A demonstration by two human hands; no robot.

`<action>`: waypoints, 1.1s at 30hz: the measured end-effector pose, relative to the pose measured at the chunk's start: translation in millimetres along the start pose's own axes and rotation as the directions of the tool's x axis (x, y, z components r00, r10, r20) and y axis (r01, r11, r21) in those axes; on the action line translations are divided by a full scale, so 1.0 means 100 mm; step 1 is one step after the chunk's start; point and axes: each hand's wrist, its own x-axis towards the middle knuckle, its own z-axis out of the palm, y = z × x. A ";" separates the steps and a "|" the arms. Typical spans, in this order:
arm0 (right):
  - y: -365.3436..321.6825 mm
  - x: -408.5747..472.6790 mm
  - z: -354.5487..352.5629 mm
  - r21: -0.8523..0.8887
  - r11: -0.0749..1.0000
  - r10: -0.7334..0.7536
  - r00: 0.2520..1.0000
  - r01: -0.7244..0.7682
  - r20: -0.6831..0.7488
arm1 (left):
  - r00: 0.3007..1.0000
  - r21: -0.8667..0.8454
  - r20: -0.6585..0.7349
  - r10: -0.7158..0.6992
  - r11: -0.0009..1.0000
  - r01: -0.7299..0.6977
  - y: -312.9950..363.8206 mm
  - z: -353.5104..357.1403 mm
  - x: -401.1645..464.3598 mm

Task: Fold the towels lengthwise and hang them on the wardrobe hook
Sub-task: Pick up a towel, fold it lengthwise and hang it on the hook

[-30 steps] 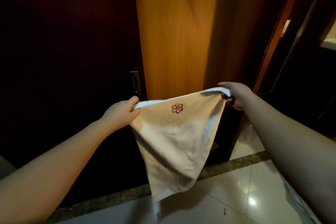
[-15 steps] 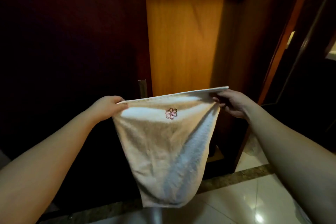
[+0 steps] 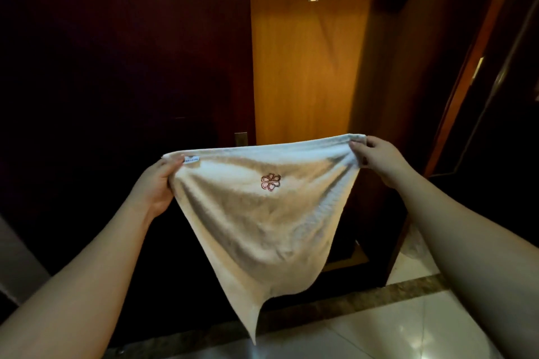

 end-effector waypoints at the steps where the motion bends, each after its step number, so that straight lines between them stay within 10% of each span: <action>1: -0.01 -0.01 0.03 0.015 1.000 -0.020 1.000 0.020 0.006 | 1.000 -0.072 -0.002 0.025 0.997 -0.025 -0.02 0.00 -0.01; 5: -0.07 -0.08 0.12 0.086 0.995 -0.051 0.999 0.051 -0.006 | 0.999 -0.150 0.000 0.045 0.988 -0.044 -0.07 0.01 -0.09; 11: 0.06 -0.16 0.16 0.244 0.889 0.308 0.900 -0.388 0.308 | 0.997 -0.030 -0.079 0.006 1.000 -0.008 -0.09 0.07 -0.23; 24: 0.28 -0.81 0.88 0.806 0.308 0.541 0.790 -0.505 0.288 | 0.951 0.035 -0.309 -0.005 0.999 0.017 -0.49 0.51 -0.75; 33: -0.38 -1.24 1.15 0.780 0.519 0.434 0.894 -0.350 0.112 | 0.960 0.411 -0.107 0.257 0.891 -0.193 -0.44 1.12 -1.27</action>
